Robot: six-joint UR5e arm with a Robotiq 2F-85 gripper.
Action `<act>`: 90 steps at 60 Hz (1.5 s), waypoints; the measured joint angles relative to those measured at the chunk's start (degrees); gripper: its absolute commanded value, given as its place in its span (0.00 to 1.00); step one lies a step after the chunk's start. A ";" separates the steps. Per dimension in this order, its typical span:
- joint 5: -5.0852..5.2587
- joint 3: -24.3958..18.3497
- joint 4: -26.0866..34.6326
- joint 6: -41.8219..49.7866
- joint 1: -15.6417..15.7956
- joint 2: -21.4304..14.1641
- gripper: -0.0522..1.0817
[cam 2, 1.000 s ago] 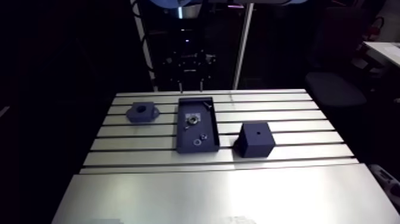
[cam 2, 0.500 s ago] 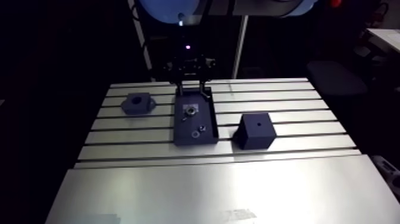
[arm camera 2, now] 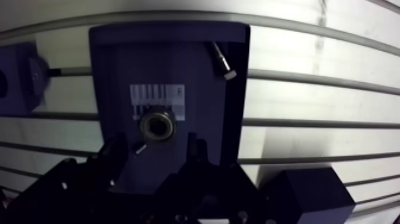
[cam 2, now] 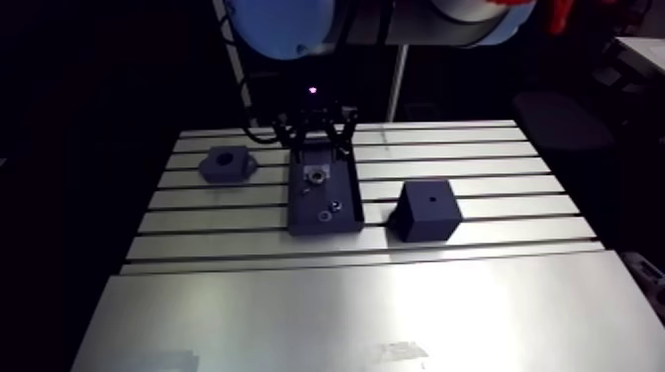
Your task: Pick up the bearing and press it into the housing until flush.
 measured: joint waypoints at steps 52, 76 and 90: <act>0.07 2.39 -4.10 -1.13 0.05 1.28 0.38; 0.06 2.29 -4.47 -1.15 0.07 2.09 0.38; 0.07 2.15 -4.50 -1.15 0.10 2.26 0.39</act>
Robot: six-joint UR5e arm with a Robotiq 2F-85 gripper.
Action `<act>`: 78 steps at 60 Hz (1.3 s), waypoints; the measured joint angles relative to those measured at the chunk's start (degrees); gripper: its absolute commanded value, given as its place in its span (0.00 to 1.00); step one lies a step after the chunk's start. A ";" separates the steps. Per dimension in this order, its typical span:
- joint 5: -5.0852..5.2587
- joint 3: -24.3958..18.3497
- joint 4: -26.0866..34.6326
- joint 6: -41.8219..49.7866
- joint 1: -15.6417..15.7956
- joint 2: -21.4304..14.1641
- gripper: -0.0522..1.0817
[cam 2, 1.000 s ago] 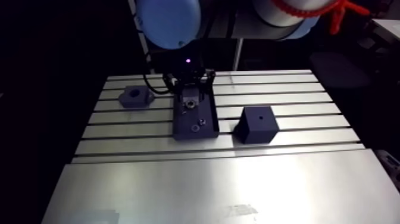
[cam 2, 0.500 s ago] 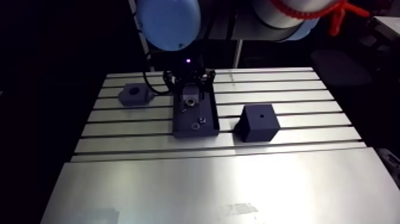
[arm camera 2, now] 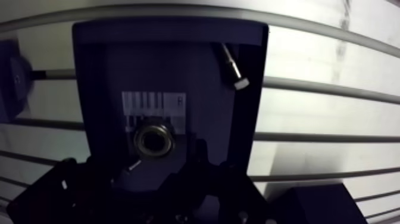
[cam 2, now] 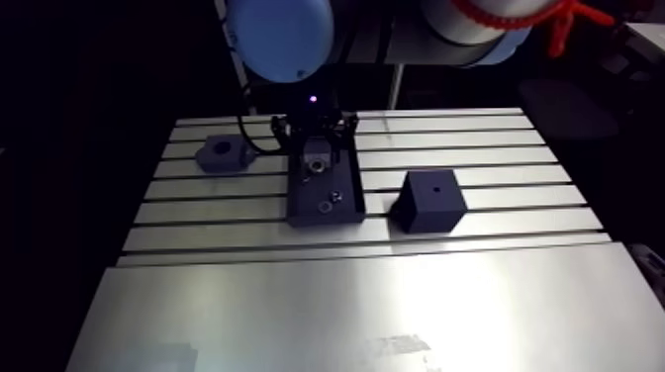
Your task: Pick up the bearing and press it into the housing until flush.
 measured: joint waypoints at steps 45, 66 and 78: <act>-0.06 0.08 0.00 -0.08 -0.11 0.68 0.45; -0.02 0.11 0.00 -0.02 -0.07 0.61 0.47; -0.05 0.09 0.00 0.00 -0.05 0.61 0.48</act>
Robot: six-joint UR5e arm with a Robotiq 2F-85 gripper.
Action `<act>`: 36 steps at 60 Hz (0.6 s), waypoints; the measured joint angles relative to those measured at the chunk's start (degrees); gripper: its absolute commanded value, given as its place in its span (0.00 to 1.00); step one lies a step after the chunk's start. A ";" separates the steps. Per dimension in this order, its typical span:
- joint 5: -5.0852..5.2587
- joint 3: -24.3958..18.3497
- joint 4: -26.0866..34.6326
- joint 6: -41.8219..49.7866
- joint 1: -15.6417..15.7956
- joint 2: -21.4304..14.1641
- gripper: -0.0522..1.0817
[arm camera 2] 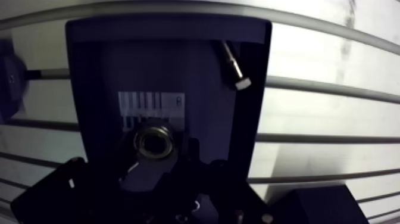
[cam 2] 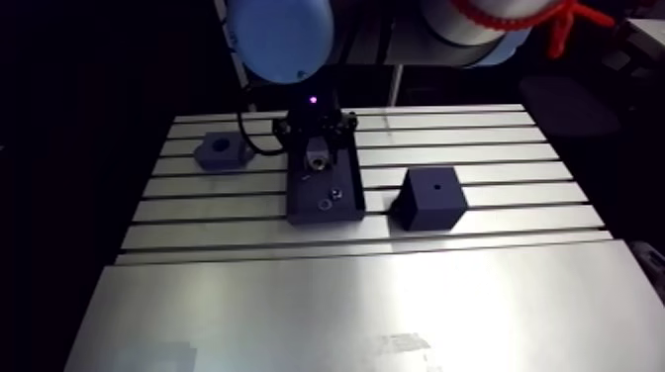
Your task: Pick up the bearing and press it into the housing until flush.
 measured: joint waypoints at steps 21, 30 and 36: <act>-0.01 -0.04 0.00 -0.03 0.08 0.03 0.50; -0.02 -0.06 0.00 -0.06 0.09 0.03 0.51; -0.01 -0.11 0.00 -0.07 0.09 0.03 0.52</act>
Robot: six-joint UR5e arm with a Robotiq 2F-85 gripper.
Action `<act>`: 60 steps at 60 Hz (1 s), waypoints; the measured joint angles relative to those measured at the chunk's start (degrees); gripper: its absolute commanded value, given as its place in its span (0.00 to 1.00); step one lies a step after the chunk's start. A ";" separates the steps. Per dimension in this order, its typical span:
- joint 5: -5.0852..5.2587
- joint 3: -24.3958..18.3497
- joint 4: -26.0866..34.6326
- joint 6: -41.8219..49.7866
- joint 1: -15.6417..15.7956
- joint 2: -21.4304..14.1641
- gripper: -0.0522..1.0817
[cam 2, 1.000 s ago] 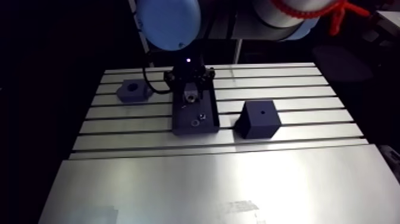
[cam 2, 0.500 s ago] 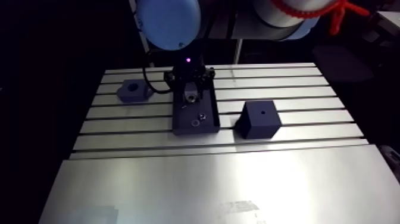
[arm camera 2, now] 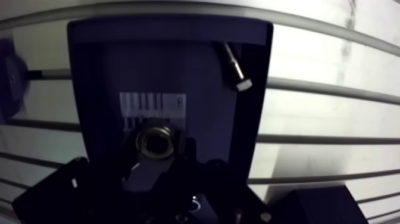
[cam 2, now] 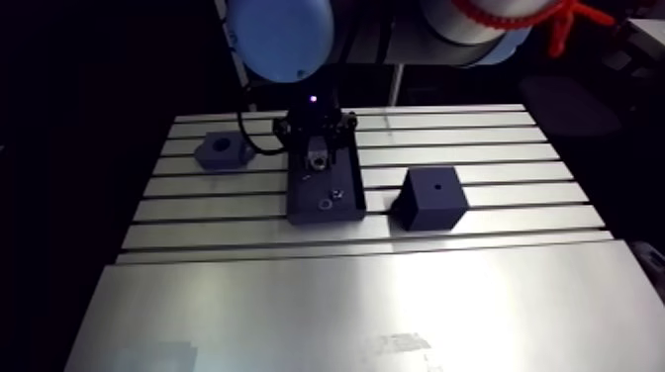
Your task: Pick up the bearing and press it into the housing until flush.
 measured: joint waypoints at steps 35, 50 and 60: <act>-0.01 -0.34 0.05 0.00 -0.07 -0.21 0.55; -0.20 -0.75 1.19 0.01 0.12 -1.63 0.56; -0.26 -1.41 3.02 0.30 0.36 -3.05 0.56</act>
